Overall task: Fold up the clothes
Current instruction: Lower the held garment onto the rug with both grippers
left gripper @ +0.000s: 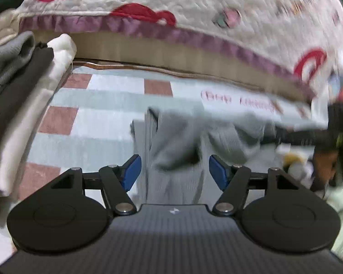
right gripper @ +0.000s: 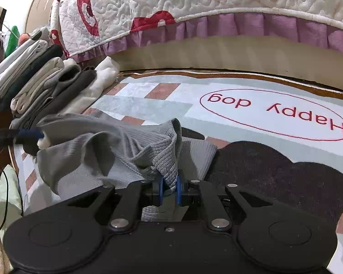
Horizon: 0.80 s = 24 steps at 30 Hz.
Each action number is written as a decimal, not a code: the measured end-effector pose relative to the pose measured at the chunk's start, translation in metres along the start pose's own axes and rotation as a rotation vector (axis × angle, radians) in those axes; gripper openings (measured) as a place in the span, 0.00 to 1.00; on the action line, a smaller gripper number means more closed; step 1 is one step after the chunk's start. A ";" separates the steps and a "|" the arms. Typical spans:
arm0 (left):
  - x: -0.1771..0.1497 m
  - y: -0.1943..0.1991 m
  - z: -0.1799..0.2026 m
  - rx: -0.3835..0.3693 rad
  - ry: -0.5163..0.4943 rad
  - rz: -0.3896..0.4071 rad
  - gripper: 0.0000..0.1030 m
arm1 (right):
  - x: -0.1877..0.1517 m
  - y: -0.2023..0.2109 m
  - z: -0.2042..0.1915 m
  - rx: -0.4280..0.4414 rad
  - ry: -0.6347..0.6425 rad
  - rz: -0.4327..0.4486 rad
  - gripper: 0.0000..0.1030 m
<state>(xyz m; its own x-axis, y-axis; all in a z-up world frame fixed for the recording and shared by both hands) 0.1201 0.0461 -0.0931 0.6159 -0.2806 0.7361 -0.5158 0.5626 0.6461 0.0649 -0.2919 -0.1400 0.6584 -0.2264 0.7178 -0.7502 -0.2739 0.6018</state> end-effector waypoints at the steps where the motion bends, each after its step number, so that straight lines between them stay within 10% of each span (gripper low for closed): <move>1: -0.008 -0.004 0.003 0.008 -0.031 -0.003 0.67 | 0.000 0.000 0.000 0.000 -0.003 0.003 0.12; 5: -0.025 -0.035 0.010 0.114 -0.131 -0.076 0.66 | 0.004 0.002 0.000 0.017 -0.033 0.027 0.12; 6: -0.023 -0.042 0.009 0.140 -0.159 -0.065 0.55 | 0.007 0.002 0.001 0.021 -0.048 0.032 0.12; 7: -0.020 -0.047 0.006 0.103 -0.136 -0.075 0.11 | 0.012 0.002 0.003 0.024 -0.065 0.036 0.12; 17: 0.003 -0.075 -0.036 0.026 0.171 -0.041 0.23 | 0.028 -0.037 0.042 -0.018 -0.291 -0.126 0.12; 24: -0.002 -0.076 -0.051 0.006 0.312 -0.025 0.25 | 0.022 -0.030 0.038 0.011 -0.243 -0.024 0.13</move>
<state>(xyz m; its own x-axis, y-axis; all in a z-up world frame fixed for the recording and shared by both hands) 0.1885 0.0434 -0.1540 0.7812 -0.0415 0.6229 -0.5011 0.5533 0.6654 0.1042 -0.3238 -0.1555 0.6722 -0.4378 0.5970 -0.7343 -0.2916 0.6130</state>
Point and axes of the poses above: each gripper's, at about its wrist camera, not at the fingertips, and y roughly against the way its jaws point, z to its right, x to its top, the point moved 4 cm from there along -y, roughly the way its jaws point, and after that the axes turned 3 degrees about z, right-handed, at the moved point
